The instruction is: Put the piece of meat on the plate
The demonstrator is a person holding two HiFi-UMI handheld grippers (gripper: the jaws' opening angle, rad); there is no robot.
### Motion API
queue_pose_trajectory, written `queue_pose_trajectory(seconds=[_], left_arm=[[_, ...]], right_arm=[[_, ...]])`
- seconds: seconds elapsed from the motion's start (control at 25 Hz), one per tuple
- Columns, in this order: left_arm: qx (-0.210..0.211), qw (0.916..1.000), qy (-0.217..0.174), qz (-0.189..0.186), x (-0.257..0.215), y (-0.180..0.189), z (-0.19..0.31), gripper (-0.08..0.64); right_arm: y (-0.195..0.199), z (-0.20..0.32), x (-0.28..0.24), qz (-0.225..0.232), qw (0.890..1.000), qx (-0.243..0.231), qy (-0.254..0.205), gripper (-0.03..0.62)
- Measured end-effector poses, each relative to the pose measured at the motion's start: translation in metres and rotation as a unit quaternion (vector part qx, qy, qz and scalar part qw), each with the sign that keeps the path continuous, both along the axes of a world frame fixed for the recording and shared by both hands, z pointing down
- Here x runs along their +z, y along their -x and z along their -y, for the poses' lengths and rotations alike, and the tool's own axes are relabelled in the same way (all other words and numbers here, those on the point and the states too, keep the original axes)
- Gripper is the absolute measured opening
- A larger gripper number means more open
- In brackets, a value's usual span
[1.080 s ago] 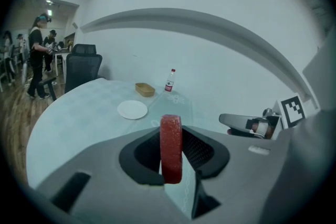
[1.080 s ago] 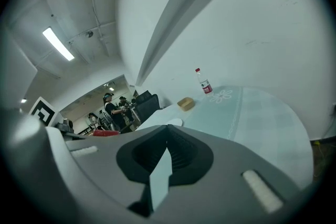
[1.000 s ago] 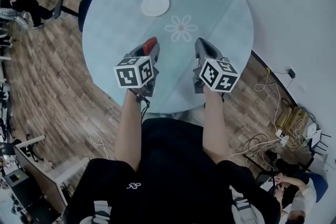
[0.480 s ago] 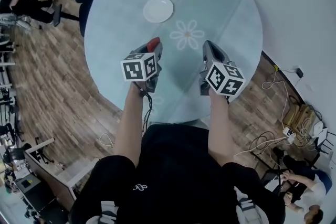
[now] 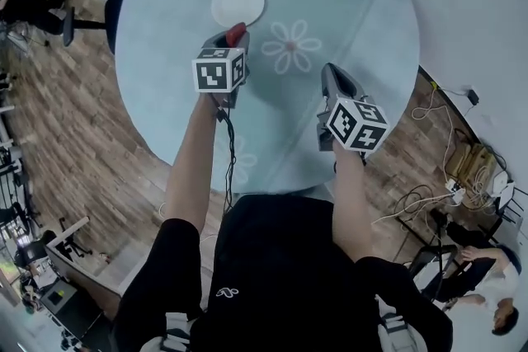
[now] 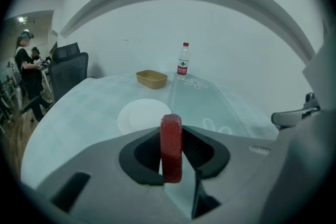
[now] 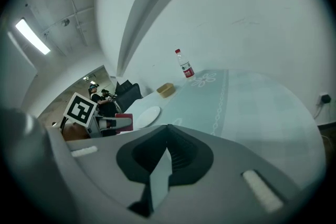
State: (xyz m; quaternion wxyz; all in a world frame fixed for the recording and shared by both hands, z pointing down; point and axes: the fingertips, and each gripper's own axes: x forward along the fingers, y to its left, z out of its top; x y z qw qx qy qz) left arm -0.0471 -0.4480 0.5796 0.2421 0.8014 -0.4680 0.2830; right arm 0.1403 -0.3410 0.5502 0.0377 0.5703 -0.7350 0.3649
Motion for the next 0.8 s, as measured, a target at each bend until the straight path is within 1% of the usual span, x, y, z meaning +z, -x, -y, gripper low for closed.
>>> queue_pose_trajectory(seconds=[0.16,0.28,0.32,0.36,0.44,0.52,0.72,0.8], left_arm=[[0.023,0.9974,-0.027,0.062,0.014,0.006,0.029,0.089],[0.038,0.9940,-0.032,0.097,0.022,0.014,0.047,0.090],[0.046,0.9918,-0.034,0.115,0.026,0.016,0.053,0.091],[0.056,0.9882,-0.038,0.138,0.030,0.018,0.059,0.091],[0.078,0.9781,-0.049,0.187,0.036,0.021,0.072,0.091],[0.094,0.9682,-0.056,0.225,0.040,0.025,0.088,0.092],[0.125,0.9447,-0.065,0.296,0.056,0.029,0.112,0.098],[0.131,0.9387,-0.073,0.310,0.061,0.025,0.117,0.098]], right_arm=[[0.000,-0.005,0.015,-0.006,1.000,-0.001,0.019,0.006],[-0.001,-0.006,0.024,-0.010,0.999,0.002,0.030,0.006],[-0.002,-0.005,0.027,-0.012,0.999,0.003,0.034,0.006],[-0.003,-0.004,0.030,-0.013,0.999,0.005,0.036,0.006],[-0.004,-0.002,0.032,-0.016,0.999,0.008,0.040,0.006],[-0.002,-0.001,0.032,-0.021,0.999,0.011,0.040,0.006],[-0.001,-0.003,0.039,-0.033,0.998,0.013,0.048,0.006],[-0.007,-0.005,0.040,-0.036,0.998,0.020,0.049,0.006]])
